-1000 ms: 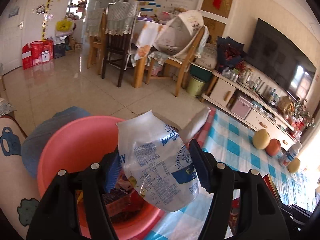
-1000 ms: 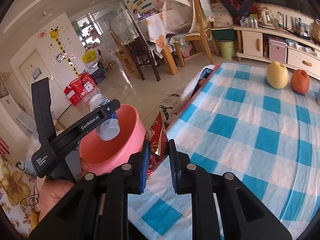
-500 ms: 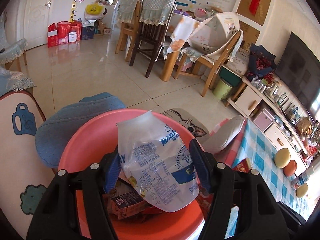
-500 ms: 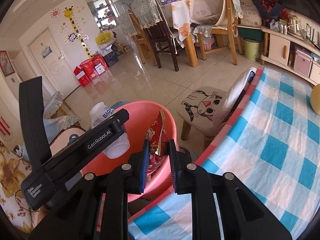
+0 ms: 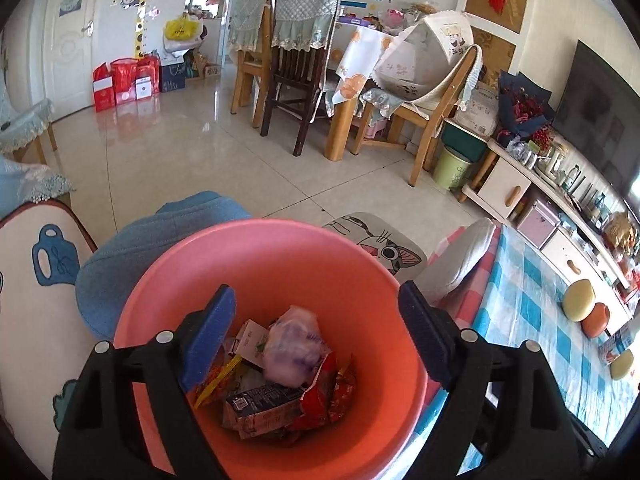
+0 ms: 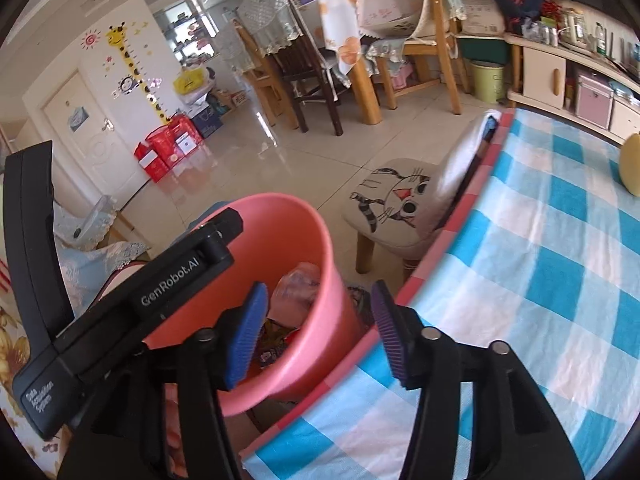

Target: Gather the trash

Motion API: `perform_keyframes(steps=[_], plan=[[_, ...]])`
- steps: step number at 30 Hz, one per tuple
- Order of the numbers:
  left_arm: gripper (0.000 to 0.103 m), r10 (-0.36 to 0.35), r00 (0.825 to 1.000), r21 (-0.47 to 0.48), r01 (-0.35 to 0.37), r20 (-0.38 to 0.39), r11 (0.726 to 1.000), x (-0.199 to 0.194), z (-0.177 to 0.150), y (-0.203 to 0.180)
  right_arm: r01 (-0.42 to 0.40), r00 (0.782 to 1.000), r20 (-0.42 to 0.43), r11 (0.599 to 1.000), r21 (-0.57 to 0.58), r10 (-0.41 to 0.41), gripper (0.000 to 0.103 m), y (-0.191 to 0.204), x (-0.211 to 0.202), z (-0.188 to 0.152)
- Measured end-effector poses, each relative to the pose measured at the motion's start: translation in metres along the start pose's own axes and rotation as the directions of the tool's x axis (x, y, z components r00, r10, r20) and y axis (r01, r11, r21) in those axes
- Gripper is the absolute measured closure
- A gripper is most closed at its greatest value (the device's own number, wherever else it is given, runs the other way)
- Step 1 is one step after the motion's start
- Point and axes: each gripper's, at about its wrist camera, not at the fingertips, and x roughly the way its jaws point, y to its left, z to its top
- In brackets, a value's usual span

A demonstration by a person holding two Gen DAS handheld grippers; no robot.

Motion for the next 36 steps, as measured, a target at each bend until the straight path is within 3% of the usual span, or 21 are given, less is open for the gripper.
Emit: perform_keyframes(steps=[5, 11, 13, 19, 28, 32, 36], plan=[[0.016, -0.009, 1.000, 0.038, 0.008, 0.012, 0.999, -0.004, -0.004, -0.013, 0.040, 0.998, 0.054, 0.998, 0.055, -0.043, 0.023, -0.024, -0.028, -0.009], [0.016, -0.037, 0.999, 0.105, 0.034, 0.026, 0.994, -0.013, -0.010, -0.032, 0.074, 0.991, 0.101, 0.989, 0.125, -0.087, 0.017, -0.051, -0.065, -0.020], [0.010, -0.053, 0.998, 0.129, 0.049, 0.034, 0.990, -0.017, -0.013, -0.038, 0.091, 0.987, 0.119, 0.987, 0.136, -0.108, 0.017, -0.059, -0.078, -0.023], [0.007, -0.116, 0.991, 0.199, 0.101, 0.067, 0.975, -0.031, -0.025, -0.063, 0.194, 0.963, 0.159, 0.971, 0.139, -0.215, 0.014, -0.077, -0.117, -0.046], [0.004, -0.243, 0.970, 0.272, 0.226, 0.029, 0.935, -0.057, -0.050, -0.102, 0.341, 0.903, 0.202, 0.919, 0.198, -0.379, 0.011, -0.117, -0.173, -0.084], [0.004, -0.309, 0.950, 0.245, 0.308, -0.039, 0.919, -0.067, -0.063, -0.117, 0.422, 0.861, 0.212, 0.883, 0.207, -0.461, 0.010, -0.129, -0.201, -0.104], [0.004, -0.320, 0.946, 0.323, 0.318, -0.049, 0.891, -0.084, -0.082, -0.138, 0.497, 0.815, 0.222, 0.842, 0.208, -0.536, 0.010, -0.138, -0.229, -0.124]])
